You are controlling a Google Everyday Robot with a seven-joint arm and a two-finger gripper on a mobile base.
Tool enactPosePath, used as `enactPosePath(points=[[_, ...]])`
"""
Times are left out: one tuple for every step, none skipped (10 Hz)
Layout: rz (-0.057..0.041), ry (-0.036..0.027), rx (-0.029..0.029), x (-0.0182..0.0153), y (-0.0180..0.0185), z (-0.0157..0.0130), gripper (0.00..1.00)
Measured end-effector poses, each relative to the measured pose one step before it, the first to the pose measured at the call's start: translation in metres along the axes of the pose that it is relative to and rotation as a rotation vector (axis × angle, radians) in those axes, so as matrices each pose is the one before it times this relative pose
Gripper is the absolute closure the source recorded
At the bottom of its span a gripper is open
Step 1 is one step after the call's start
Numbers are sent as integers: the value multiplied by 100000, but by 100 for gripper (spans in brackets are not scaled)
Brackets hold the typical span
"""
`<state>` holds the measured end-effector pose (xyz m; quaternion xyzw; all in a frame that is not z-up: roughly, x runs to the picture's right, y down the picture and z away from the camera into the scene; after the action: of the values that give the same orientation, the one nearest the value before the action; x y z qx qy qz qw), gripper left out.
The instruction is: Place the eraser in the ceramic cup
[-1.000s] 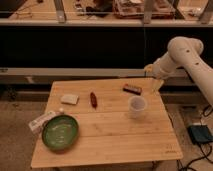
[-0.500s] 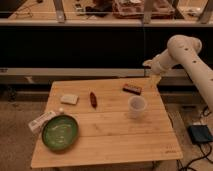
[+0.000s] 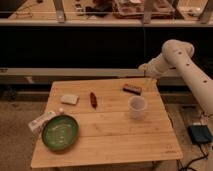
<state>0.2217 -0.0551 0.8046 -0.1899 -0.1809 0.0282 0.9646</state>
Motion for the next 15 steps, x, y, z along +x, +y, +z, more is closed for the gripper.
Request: enactPosePath(points=[[-495,-1497,-326,59,72,739,20],[-1267,-1201,-329,166,23,780,20],[-2943,-153,-707,616,3,1053,20],[-1243,500,-595,587,69,484,20],[-546,930,-516,904,-8,439,20],[1061,1635,302,1069,-336,201,20],[1118,1539,1202,670,-558,-34,20],[349,991,1362,342,-464,128,20],[-53,167,238,-64,-150,75,20],[42,28,-6,21,8,8,20],[56,30,30,47,17,-36,20],[23,-189,-4,-46,15,5,20],[69,-532,448,-88,1,-95,20],[-290,-22,1803,-2,-333,-223,20],[-705,117,4157,-13,-837,-260,20]])
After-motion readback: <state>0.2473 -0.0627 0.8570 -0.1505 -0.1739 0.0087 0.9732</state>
